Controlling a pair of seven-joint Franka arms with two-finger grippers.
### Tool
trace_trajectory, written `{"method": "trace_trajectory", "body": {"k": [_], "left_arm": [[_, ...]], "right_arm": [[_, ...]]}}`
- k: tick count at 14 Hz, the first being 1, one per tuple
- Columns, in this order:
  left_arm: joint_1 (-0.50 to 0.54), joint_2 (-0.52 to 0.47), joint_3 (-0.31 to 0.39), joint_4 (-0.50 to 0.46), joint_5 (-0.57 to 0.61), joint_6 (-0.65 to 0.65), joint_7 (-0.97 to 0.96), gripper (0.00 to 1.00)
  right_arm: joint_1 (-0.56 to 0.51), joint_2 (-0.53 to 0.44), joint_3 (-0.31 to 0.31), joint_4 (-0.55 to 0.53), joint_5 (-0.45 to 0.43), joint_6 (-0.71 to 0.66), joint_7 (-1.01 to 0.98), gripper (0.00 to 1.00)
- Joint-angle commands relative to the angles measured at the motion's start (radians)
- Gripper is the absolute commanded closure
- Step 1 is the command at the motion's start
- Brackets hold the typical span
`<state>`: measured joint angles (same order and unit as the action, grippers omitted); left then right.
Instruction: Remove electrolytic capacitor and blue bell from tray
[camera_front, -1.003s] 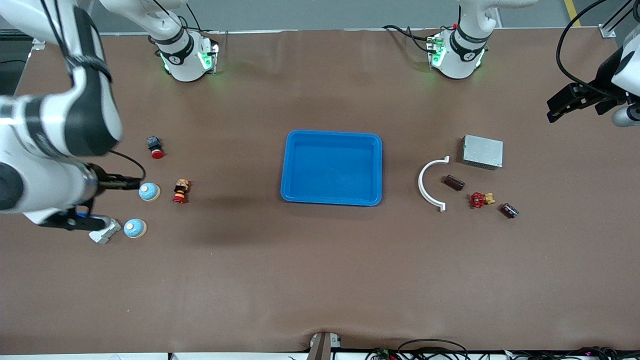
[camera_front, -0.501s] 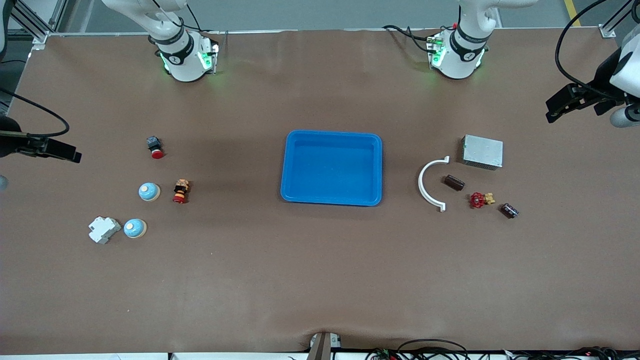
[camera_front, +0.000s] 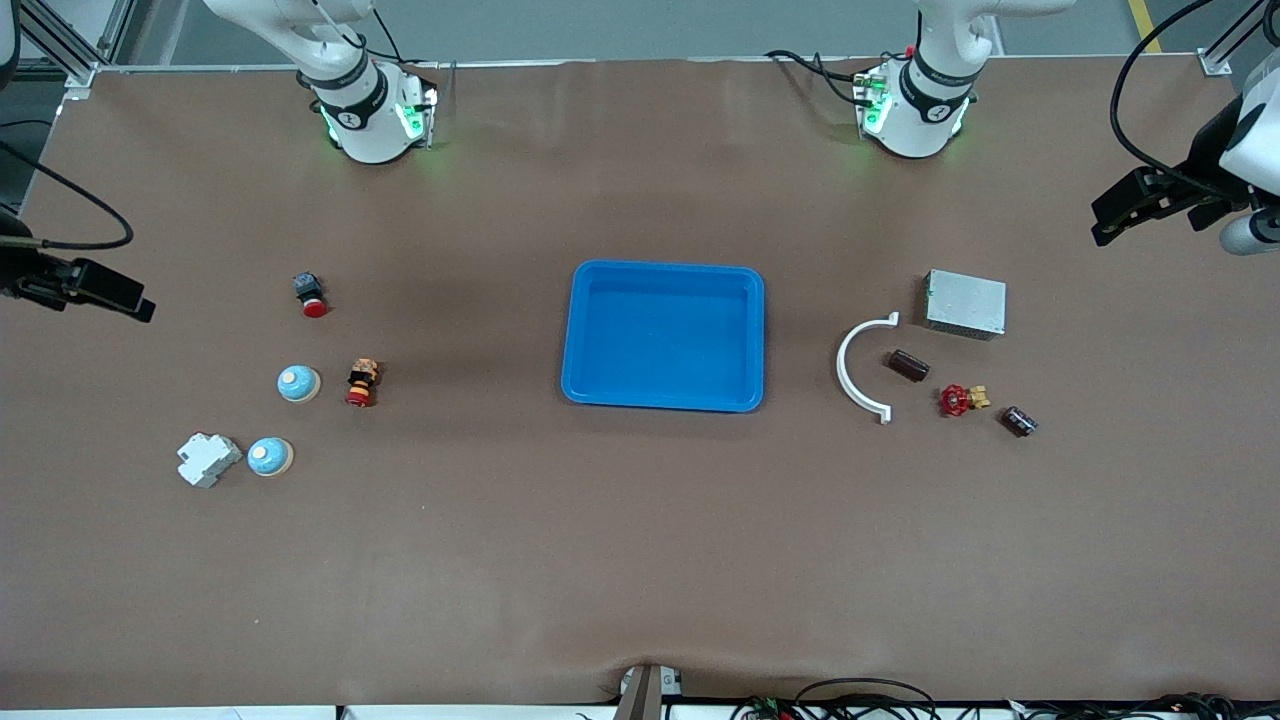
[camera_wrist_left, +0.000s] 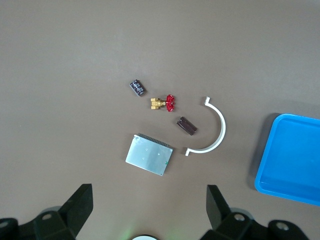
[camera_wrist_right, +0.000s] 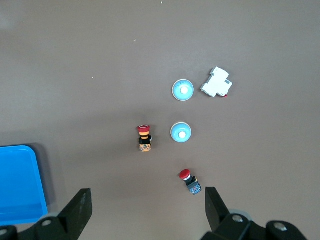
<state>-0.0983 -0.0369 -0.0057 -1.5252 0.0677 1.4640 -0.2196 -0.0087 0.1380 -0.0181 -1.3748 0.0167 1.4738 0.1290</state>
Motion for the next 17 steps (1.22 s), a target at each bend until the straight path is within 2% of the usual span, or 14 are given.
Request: {"method": "trace_trajectory", "body": {"k": [1, 7, 17], "left_arm": [[0.002, -0.005, -0.005, 0.004, 0.007, -0.001, 0.019, 0.0], [0.0, -0.003, -0.007, 0.004, 0.001, -0.001, 0.008, 0.0], [0.003, -0.012, -0.007, 0.004, -0.009, -0.005, 0.017, 0.0]], "right_arm": [[-0.011, -0.099, 0.006, -0.128, 0.016, 0.046, -0.011, 0.0], [-0.01, -0.139, 0.007, -0.152, 0.012, 0.04, -0.012, 0.0], [0.003, -0.146, 0.015, -0.152, 0.002, 0.066, -0.042, 0.0]]}}
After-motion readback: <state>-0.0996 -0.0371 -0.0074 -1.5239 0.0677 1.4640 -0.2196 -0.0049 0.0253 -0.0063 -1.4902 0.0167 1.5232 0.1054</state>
